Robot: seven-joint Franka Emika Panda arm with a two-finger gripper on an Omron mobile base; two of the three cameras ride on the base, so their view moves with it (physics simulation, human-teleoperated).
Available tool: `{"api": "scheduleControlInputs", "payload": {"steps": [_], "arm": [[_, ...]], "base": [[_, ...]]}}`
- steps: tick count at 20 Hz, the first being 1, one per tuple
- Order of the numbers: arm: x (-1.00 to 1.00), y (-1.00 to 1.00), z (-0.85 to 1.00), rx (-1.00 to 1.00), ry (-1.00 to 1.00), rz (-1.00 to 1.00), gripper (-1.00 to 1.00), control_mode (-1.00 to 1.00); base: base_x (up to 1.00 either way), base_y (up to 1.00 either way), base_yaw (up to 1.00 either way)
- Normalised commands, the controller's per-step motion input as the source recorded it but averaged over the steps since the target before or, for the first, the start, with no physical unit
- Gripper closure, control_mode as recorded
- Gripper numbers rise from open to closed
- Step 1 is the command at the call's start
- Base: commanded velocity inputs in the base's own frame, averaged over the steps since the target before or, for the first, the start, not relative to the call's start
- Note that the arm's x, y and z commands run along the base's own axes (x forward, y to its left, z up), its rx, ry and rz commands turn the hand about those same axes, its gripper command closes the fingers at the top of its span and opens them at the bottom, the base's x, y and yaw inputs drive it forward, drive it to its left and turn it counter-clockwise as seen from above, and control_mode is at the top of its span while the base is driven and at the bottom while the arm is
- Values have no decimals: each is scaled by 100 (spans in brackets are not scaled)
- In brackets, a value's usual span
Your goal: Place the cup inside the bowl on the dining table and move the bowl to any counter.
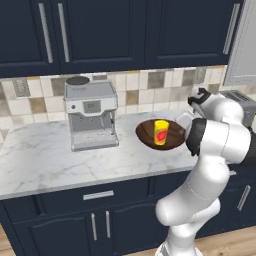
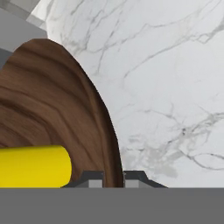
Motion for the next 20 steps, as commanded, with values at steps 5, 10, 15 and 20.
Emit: {"api": "scheduleControlInputs", "payload": {"steps": [5, 10, 15, 20], "arm": [[9, 0, -21, 0, -2, 0, 100, -100], [19, 0, -10, 0, 0, 0, 100, -100], [22, 0, -8, -1, 0, 0, 100, -100], [23, 0, -3, -2, 0, 0, 100, -100]], "base": [[0, 0, 0], [0, 0, 0], [0, 0, 0], [0, 0, 0]]}}
